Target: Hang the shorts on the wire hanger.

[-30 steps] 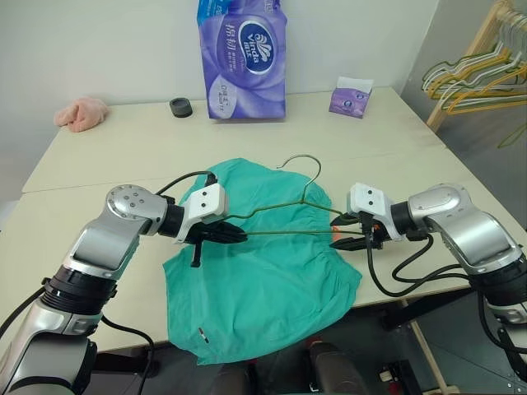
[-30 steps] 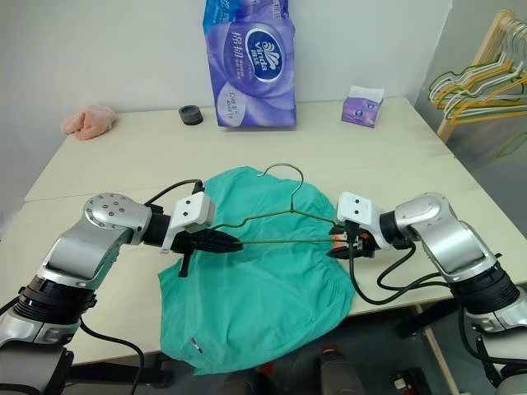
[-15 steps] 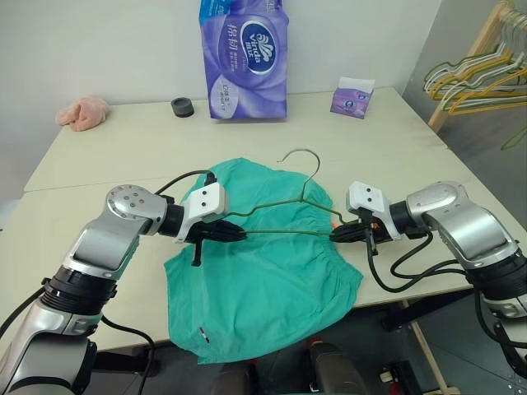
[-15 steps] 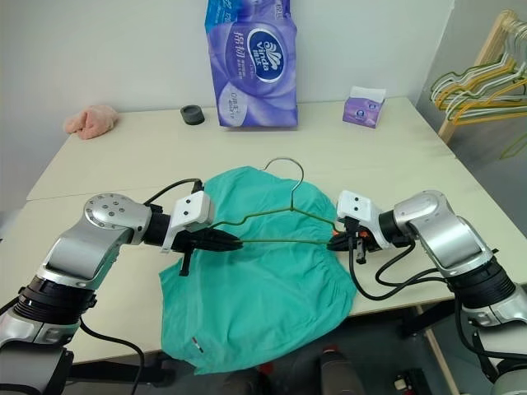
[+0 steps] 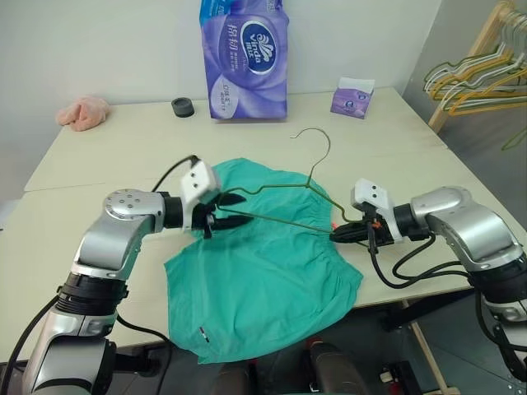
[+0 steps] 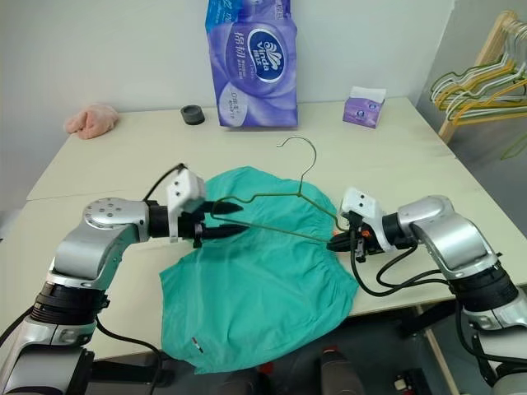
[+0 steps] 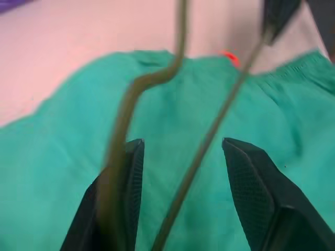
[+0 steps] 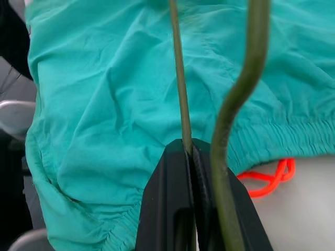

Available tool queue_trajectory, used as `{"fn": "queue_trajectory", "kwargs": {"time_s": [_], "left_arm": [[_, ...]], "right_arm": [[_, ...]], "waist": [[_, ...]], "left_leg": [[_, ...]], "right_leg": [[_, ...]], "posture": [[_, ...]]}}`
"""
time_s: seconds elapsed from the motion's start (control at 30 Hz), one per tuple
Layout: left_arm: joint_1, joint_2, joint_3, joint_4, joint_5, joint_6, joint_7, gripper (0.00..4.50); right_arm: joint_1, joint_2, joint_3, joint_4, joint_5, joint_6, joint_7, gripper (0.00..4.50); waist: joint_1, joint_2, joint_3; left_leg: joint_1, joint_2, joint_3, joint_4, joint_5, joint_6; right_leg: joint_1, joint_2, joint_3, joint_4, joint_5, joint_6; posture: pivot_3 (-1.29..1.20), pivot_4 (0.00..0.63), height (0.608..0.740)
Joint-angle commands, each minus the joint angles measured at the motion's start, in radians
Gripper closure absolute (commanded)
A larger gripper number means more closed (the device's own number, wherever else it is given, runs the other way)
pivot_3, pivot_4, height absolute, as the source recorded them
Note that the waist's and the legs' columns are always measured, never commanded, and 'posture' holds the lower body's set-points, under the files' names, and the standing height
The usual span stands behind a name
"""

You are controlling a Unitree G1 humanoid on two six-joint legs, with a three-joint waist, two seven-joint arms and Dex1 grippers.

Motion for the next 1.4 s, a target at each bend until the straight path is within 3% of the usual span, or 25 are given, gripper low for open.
{"fn": "queue_trajectory", "kwargs": {"time_s": [0.03,0.2,0.43,0.53,0.83,1.4], "left_arm": [[-0.025,0.017,0.132,0.044,-0.051,0.036,0.074,2.03],[0.066,0.102,0.105,0.05,-0.09,0.084,-0.069,2.03],[0.11,0.11,0.016,-0.04,-0.09,0.045,-0.149,0.02],[0.102,0.113,-0.02,-0.025,-0.061,-0.01,-0.169,0.02],[0.046,0.105,-0.069,0.043,-0.012,-0.081,-0.188,0.02],[0.059,0.125,-0.031,0.081,0.032,-0.122,-0.123,0.02]], "right_arm": [[0.073,-0.04,-0.118,-0.065,0.065,0.076,-0.041,4.5],[0.282,-0.084,-0.356,-0.148,0.155,0.216,-0.126,4.5],[0.591,-0.069,-0.643,-0.262,0.243,0.364,-0.225,4.5],[0.669,-0.048,-0.694,-0.28,0.27,0.404,-0.261,4.5],[0.748,-0.052,-0.647,-0.298,0.334,0.438,-0.297,4.5],[0.604,-0.186,-0.495,-0.341,0.387,0.321,-0.251,4.5]], "waist": [[0.0,0.0,0.0],[0.0,0.0,0.0],[0.006,-0.001,0.0],[-0.002,0.0,0.0],[-0.025,0.0,0.0],[-0.027,-0.001,0.0]], "left_leg": [[0.0,0.0,0.0,0.0,0.0,0.0],[0.0,0.0,0.0,0.0,0.0,0.0],[0.0,0.0,0.0,0.0,0.0,0.0],[0.001,0.0,0.001,0.0,0.0,0.0],[0.002,0.0,0.002,-0.001,-0.001,0.001],[0.002,0.0,0.002,-0.001,-0.001,0.002]], "right_leg": [[0.0,0.0,0.0,0.0,0.0,0.0],[0.0,0.0,0.0,0.0,0.0,0.0],[0.002,0.0,0.0,-0.001,0.0,0.0],[0.002,0.001,0.001,-0.001,0.0,0.001],[0.002,0.004,0.001,-0.001,-0.002,0.003],[0.002,0.004,0.002,-0.002,-0.004,0.007]], "posture": [[-0.2,0.102,0.74],[-0.23,0.112,0.74],[-0.28,0.123,0.74],[-0.29,0.125,0.74],[-0.29,0.121,0.74],[-0.26,0.119,0.74]]}}
